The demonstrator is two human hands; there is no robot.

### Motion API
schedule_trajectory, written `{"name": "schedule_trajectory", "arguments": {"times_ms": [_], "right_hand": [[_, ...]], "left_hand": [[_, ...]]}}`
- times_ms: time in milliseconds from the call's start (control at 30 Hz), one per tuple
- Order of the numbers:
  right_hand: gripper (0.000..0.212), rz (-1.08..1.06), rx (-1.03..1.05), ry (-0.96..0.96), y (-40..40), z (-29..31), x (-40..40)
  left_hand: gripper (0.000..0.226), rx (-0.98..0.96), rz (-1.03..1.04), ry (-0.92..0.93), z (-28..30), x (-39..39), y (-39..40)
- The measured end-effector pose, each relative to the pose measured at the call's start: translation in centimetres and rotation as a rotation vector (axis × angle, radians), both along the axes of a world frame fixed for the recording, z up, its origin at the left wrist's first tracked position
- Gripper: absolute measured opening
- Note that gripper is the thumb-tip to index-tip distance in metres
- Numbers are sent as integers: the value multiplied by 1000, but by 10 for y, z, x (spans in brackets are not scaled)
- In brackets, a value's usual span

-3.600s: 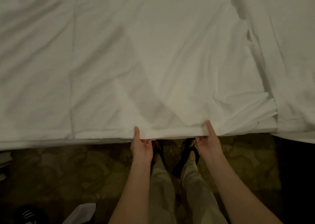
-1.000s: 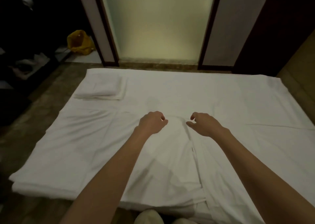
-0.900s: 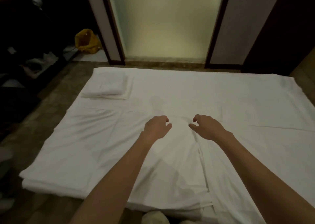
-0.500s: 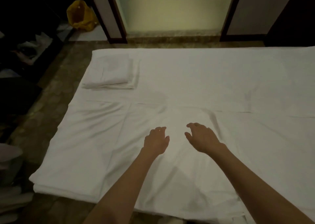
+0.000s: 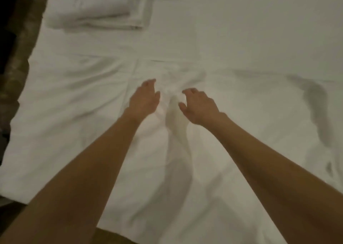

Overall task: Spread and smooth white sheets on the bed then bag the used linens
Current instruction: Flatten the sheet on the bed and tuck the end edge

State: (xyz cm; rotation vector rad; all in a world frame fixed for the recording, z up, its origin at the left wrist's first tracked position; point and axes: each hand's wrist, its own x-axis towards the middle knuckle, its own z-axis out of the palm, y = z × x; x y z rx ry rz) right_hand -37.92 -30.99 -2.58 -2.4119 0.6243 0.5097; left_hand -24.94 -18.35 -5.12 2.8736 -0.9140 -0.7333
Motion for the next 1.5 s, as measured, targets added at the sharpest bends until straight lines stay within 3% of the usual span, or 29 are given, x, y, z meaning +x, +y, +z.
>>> {"name": "schedule_trajectory", "arguments": {"times_ms": [200,367,433,533,667,767,800,867,967,1033,1133,1233,1500], "right_hand": [[48,-111,51,-180,-21,-38,75],[51,-128,37,-139,-40,-50,127],[44,-195,56,-124,-48,-51,138],[9,-247,141,-130,-55,-59,146],[10,-370,267,-281,-54,-62,154],[9,-341,250,-332,-49,-70,166],[11,-333,210,-333,-46,-74,169],[19,-328,115,-376,-40,-81,169],[43,-202,119,-522,-22,-81,153],[55,-18,93,-512,-10,-87,132],[59,235,-102,-312,11,-104,89],[64,254,-218,-220,27,-108,50],[62,286,-276,-89,40,-103,13]], "left_hand": [[55,-36,54,-81,-22,101,6],[48,-52,122,-35,-24,143,-2],[41,-106,192,24,-23,155,-7],[32,-109,213,92,-22,171,-7],[16,-86,205,123,-18,188,-5],[7,-127,247,-7,-24,194,-2],[11,-133,274,-51,-28,192,-2],[38,-154,230,-180,-39,179,0],[73,-174,96,-250,-53,132,8],[69,-51,37,-267,-68,87,21],[68,-3,10,-236,-81,19,44],[67,-40,99,-195,-88,-27,54],[60,-17,217,-186,-87,-73,55]]}}
